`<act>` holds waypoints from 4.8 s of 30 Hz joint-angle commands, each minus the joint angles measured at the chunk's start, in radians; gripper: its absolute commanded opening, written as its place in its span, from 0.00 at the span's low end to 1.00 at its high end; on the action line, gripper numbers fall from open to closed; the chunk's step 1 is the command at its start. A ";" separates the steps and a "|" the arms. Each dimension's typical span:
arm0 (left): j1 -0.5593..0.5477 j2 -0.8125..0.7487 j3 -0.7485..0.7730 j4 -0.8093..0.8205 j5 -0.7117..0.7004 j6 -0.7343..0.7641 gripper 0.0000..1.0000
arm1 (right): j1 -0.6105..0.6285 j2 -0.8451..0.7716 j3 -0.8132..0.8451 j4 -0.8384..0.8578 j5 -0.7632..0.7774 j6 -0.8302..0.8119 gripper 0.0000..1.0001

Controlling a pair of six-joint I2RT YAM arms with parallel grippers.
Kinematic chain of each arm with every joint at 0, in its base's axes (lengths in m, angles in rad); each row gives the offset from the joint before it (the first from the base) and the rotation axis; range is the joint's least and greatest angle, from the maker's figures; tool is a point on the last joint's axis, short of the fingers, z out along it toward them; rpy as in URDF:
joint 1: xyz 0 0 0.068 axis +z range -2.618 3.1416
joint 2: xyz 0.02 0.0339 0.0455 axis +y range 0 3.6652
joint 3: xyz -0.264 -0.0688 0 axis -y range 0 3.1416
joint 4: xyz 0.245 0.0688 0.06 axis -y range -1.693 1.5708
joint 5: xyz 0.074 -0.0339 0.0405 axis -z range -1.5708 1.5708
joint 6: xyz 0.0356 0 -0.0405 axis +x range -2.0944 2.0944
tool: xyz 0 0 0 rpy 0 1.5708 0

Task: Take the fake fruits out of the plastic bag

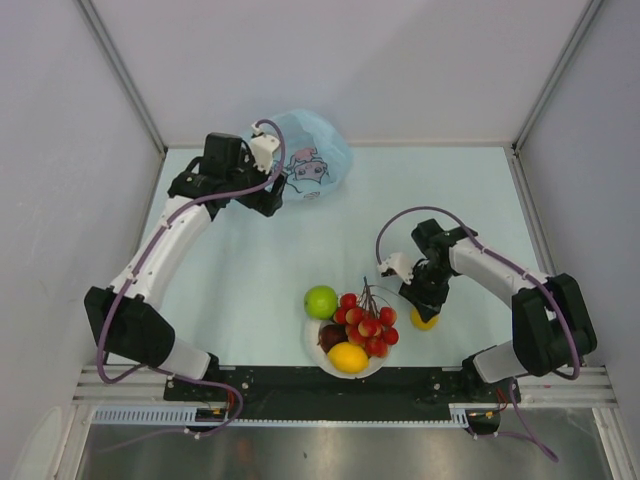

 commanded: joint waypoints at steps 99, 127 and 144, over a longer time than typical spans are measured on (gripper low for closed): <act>0.032 0.148 0.130 -0.108 0.064 0.206 0.86 | -0.009 -0.085 -0.026 0.154 -0.536 -0.756 0.88; 0.213 -0.252 -0.177 0.301 -0.198 -0.070 1.00 | -0.282 -0.095 0.252 0.550 0.145 0.517 0.99; 0.222 -0.440 -0.636 0.439 -0.225 -0.202 1.00 | -0.307 0.008 0.287 0.509 0.155 0.649 1.00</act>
